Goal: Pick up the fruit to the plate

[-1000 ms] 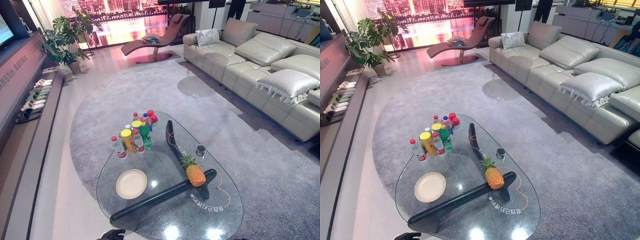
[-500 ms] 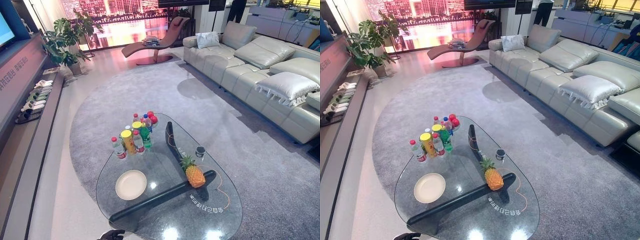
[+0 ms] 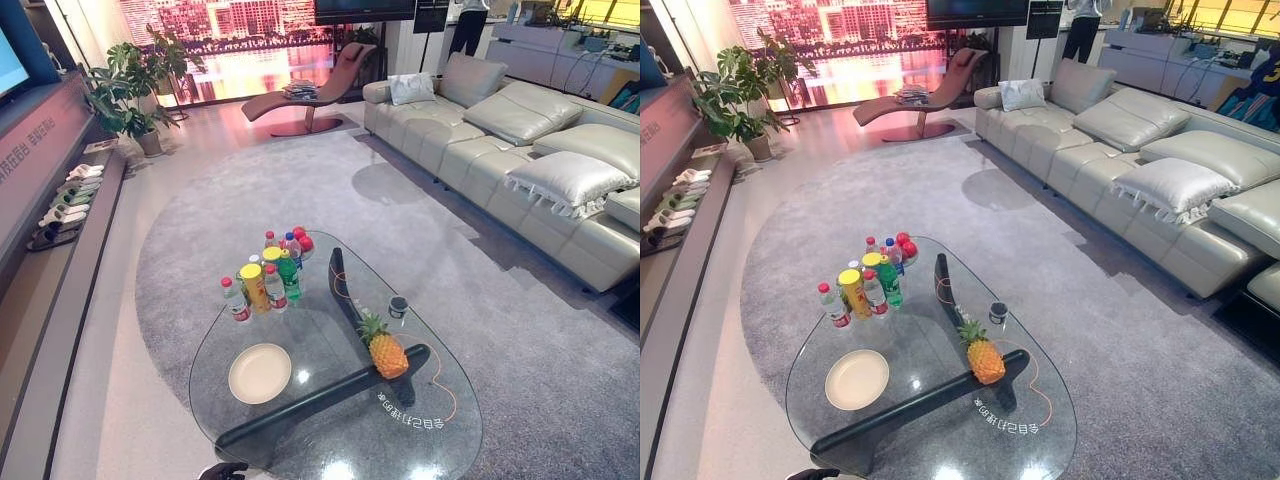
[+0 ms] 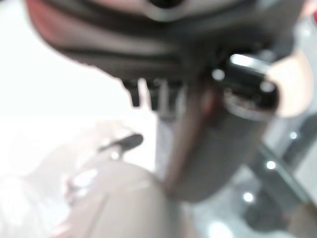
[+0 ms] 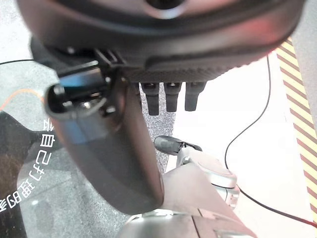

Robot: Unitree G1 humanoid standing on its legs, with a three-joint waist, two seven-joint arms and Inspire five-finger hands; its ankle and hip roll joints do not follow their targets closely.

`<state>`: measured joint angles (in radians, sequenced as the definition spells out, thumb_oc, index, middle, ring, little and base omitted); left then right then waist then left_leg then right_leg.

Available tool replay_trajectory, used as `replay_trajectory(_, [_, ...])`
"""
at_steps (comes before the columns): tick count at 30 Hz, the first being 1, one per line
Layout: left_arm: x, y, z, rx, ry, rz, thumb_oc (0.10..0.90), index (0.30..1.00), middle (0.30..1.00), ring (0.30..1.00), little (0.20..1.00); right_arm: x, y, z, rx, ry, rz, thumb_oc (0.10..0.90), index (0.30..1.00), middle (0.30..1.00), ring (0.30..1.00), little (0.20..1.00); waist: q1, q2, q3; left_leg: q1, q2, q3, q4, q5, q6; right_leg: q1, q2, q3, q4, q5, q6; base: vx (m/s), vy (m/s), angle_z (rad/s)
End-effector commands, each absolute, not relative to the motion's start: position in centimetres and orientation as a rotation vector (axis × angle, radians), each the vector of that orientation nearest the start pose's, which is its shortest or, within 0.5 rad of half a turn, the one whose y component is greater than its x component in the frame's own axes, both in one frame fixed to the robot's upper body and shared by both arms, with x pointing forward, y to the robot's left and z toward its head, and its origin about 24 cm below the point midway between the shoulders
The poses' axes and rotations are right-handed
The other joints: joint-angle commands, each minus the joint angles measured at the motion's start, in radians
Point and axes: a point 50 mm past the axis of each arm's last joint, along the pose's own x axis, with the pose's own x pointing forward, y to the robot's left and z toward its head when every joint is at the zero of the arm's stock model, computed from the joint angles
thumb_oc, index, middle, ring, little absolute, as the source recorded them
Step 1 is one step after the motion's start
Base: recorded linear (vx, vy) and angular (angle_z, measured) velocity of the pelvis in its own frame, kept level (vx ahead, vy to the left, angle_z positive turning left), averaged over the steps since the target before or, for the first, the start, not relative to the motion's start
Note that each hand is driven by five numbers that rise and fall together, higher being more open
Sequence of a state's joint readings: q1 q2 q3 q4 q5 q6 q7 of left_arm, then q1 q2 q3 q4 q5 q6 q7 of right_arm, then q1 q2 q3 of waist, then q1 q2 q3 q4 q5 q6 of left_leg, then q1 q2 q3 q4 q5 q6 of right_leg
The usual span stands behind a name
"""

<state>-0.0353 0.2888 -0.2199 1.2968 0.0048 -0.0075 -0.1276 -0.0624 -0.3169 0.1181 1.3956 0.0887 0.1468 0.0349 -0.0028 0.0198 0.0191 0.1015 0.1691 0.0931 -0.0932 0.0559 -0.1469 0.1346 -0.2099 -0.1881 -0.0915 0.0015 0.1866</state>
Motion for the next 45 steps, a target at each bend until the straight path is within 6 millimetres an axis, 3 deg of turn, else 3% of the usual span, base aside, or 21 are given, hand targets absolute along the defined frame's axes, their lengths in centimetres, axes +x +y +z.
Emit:
replay_trajectory(1, [10.3,25.3,-15.5,0.334,1.293,-0.106,0.8,0.9,0.9,0.9,0.9,7.0,-27.8,-15.5,-0.281,1.495,-0.194,0.8,0.9,0.9,0.9,0.9,0.01,-0.024,0.06,0.024,0.031,0.017,0.006,-0.02,0.001,0.005,-0.025,-0.01,0.007,0.06,-0.002,0.0,0.0,0.0])
replay_trajectory(7, [10.2,25.3,-15.5,0.302,1.293,-0.08,0.8,0.9,0.9,0.9,0.9,6.7,-28.1,-15.4,-0.29,1.508,-0.182,0.8,0.9,0.9,0.9,0.9,0.011,-0.023,0.086,-0.004,0.03,0.011,0.006,-0.008,-0.003,-0.021,-0.02,-0.003,0.004,0.07,-0.001,0.01,0.0,0.0])
replay_trajectory(13, [11.8,25.5,-15.0,0.272,1.239,-0.013,0.8,0.9,0.9,0.9,0.9,7.7,-28.3,-15.2,-0.308,1.481,-0.177,0.8,0.9,0.9,0.9,0.9,0.012,-0.003,0.181,-0.108,0.021,-0.007,0.006,0.025,0.002,-0.124,-0.016,0.015,0.006,0.093,-0.013,-0.1,0.013,0.0])
replay_trajectory(20, [17.4,25.0,-12.9,0.111,0.993,0.047,0.8,0.9,0.9,0.9,0.9,12.4,-29.3,-13.6,-0.28,1.35,-0.264,0.8,0.9,0.9,0.9,0.9,0.002,0.039,0.342,-0.277,-0.025,-0.05,0.006,0.063,0.025,-0.313,-0.008,0.042,0.064,0.108,-0.038,-0.22,0.043,0.06])
replay_trajectory(22, [18.4,25.2,-12.3,0.091,0.954,0.052,0.8,0.9,0.9,0.9,0.9,13.2,-29.5,-13.3,-0.271,1.311,-0.285,0.8,0.9,0.9,0.9,0.9,0.003,0.04,0.364,-0.299,-0.032,-0.052,0.006,0.066,0.027,-0.332,-0.009,0.042,0.067,0.112,-0.038,-0.18,0.008,0.03])
replay_trajectory(31, [24.5,25.9,-8.1,-0.04,0.689,0.165,0.8,0.9,0.9,0.9,0.9,20.6,-29.9,-9.6,-0.267,0.936,-0.394,0.8,0.9,0.9,0.9,0.9,0.013,0.031,0.498,-0.476,-0.058,-0.059,0.046,0.109,0.032,-0.547,-0.014,0.049,0.201,0.104,-0.038,-0.16,-0.02,0.02])
replay_trajectory(38, [27.4,26.0,-5.3,-0.088,0.523,0.261,0.8,0.9,0.9,0.9,0.9,24.9,-29.7,-6.1,-0.301,0.657,-0.528,0.8,0.9,0.9,0.9,0.9,0.004,0.02,0.501,-0.703,-0.069,-0.074,0.205,0.081,0.031,-0.75,-0.009,0.063,0.301,0.096,-0.038,-0.1,-0.028,0.01])
replay_trajectory(45, [28.7,26.3,-3.5,-0.101,0.408,0.361,0.8,0.9,0.9,0.9,0.9,26.8,-29.4,-4.3,-0.319,0.528,-0.584,0.8,0.9,0.9,0.9,0.9,0.0,0.02,0.501,-0.854,-0.083,-0.091,0.35,0.035,0.038,-0.898,0.005,0.086,0.408,0.067,-0.046,-0.05,-0.015,0.05])
